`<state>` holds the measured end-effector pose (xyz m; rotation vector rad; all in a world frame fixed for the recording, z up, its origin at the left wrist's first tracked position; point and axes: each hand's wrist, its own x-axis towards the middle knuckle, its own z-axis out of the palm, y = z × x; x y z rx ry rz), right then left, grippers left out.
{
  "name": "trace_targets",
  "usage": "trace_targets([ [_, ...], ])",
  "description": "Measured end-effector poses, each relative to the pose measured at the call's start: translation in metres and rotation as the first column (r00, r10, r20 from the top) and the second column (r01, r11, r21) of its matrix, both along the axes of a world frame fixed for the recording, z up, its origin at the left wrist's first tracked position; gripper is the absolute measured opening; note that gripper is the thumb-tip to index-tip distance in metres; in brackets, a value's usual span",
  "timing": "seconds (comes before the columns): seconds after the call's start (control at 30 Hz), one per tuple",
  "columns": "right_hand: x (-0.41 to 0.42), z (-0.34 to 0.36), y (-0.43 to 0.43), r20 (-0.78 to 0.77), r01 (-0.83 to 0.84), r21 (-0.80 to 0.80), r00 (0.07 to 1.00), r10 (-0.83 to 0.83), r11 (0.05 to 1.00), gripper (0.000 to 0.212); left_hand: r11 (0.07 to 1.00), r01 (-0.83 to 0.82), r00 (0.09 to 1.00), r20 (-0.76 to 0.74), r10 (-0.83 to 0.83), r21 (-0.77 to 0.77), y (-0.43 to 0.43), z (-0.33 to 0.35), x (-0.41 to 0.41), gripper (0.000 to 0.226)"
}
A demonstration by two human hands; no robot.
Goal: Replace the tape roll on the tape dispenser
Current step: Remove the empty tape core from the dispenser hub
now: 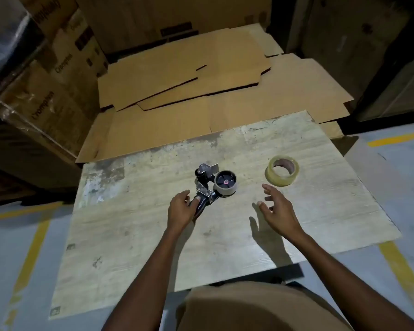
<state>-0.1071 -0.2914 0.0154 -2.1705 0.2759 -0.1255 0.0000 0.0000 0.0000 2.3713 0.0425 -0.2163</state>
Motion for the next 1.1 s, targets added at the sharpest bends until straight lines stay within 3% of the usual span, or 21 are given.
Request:
trace_targets([
  [0.2, 0.000, -0.003, 0.021, -0.055, 0.112, -0.001, 0.992, -0.112, 0.994, 0.054, 0.989, 0.050, 0.998, -0.041, -0.056, -0.142, 0.012, -0.009, 0.004, 0.017],
  [0.33, 0.003, -0.005, 0.034, -0.123, 0.155, 0.058, 0.981, -0.147, 0.986, 0.050, 0.880, -0.014, 0.961, -0.250, -0.119, -0.474, 0.011, -0.005, -0.004, 0.015],
  [0.4, 0.006, -0.006, 0.040, -0.175, 0.171, 0.120, 0.973, -0.149, 0.978, 0.047, 0.817, -0.091, 0.961, -0.267, -0.078, -0.569, 0.010, -0.006, -0.010, 0.020],
  [0.5, 0.014, -0.010, 0.053, -0.301, 0.230, 0.284, 0.943, -0.141, 0.931, 0.041, 0.866, -0.175, 0.984, -0.119, 0.134, -0.469, 0.017, -0.012, -0.008, 0.011],
  [0.57, 0.025, -0.011, 0.067, -0.425, 0.274, 0.394, 0.901, -0.090, 0.877, 0.043, 0.906, -0.172, 0.984, -0.016, 0.180, -0.388, 0.022, -0.011, -0.007, 0.015],
  [0.67, 0.041, -0.007, 0.095, -0.627, 0.397, 0.626, 0.768, 0.131, 0.671, 0.059, 0.930, -0.128, 0.988, 0.042, 0.151, -0.343, 0.031, -0.007, -0.003, 0.020],
  [0.73, 0.052, -0.010, 0.114, -0.660, 0.440, 0.687, 0.711, 0.243, 0.578, 0.068, 0.946, -0.125, 0.988, 0.052, 0.147, -0.300, 0.040, -0.009, 0.001, 0.022],
  [0.87, 0.070, -0.031, 0.143, -0.617, 0.549, 0.781, 0.753, 0.229, 0.298, 0.066, 0.991, -0.051, 0.987, 0.143, 0.069, -0.124, 0.055, -0.008, 0.010, 0.035],
  [0.93, 0.076, -0.037, 0.149, -0.618, 0.571, 0.778, 0.771, 0.155, 0.264, 0.066, 0.996, -0.015, 0.981, 0.190, 0.030, -0.083, 0.059, -0.003, 0.014, 0.031],
  [1.1, 0.079, -0.039, 0.150, -0.626, 0.578, 0.766, 0.771, 0.118, 0.281, 0.066, 0.998, 0.057, 0.972, 0.228, -0.054, -0.006, 0.065, 0.004, 0.016, 0.029],
])
